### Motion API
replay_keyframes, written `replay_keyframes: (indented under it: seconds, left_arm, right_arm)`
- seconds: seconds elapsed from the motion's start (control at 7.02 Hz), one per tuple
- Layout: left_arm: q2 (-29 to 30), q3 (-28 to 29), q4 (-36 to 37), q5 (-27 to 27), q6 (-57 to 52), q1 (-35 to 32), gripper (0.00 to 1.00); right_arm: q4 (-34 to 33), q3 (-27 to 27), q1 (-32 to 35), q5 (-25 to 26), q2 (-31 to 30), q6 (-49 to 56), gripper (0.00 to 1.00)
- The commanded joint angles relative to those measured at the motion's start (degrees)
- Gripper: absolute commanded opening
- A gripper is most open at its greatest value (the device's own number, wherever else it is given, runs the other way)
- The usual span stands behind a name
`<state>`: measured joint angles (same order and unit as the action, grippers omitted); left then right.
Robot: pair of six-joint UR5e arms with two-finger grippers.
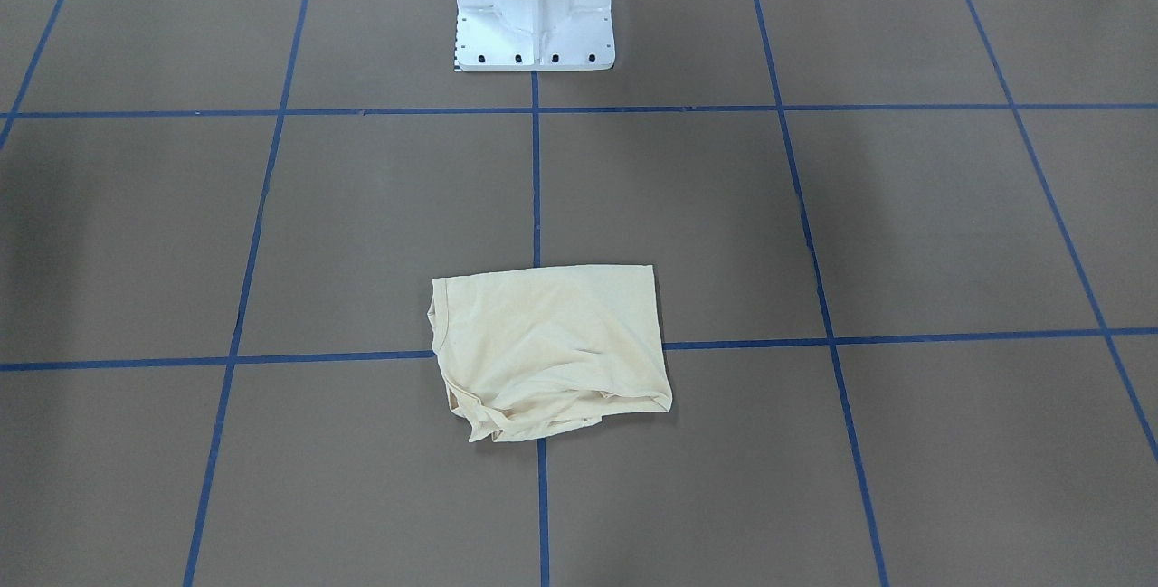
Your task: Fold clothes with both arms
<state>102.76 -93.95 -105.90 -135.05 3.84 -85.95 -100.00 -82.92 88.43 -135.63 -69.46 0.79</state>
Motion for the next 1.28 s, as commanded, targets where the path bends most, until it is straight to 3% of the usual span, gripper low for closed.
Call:
replay_keyframes:
  seconds: [0.0, 0.57, 0.71, 0.85, 1.14]
  left_arm:
    - [-1.76, -5.33, 2.52, 0.40, 0.03, 0.00, 1.00]
    - [-7.39, -10.28, 3.33, -0.21, 0.63, 0.35, 1.00]
    - [-6.79, -10.29, 2.81, -0.56, 6.91, 1.48, 1.00]
    - [-6.96, -11.42, 2.54, 0.13, 8.80, 5.49, 1.00]
    - [-7.66, -11.70, 2.63, 0.05, 8.90, 5.53, 1.00]
  right_arm:
    - [0.07, -0.66, -1.85, 0.62, -0.23, 0.17, 1.00]
    - [2.42, -4.79, -4.05, 0.10, -3.92, 0.18, 1.00]
    - [2.88, -4.79, -4.14, -0.34, -4.19, 0.00, 1.00]
    - [2.80, -3.40, -4.15, -2.60, -3.93, 0.00, 1.00]
    - [3.50, -4.51, -4.15, -2.72, -4.88, -0.52, 1.00]
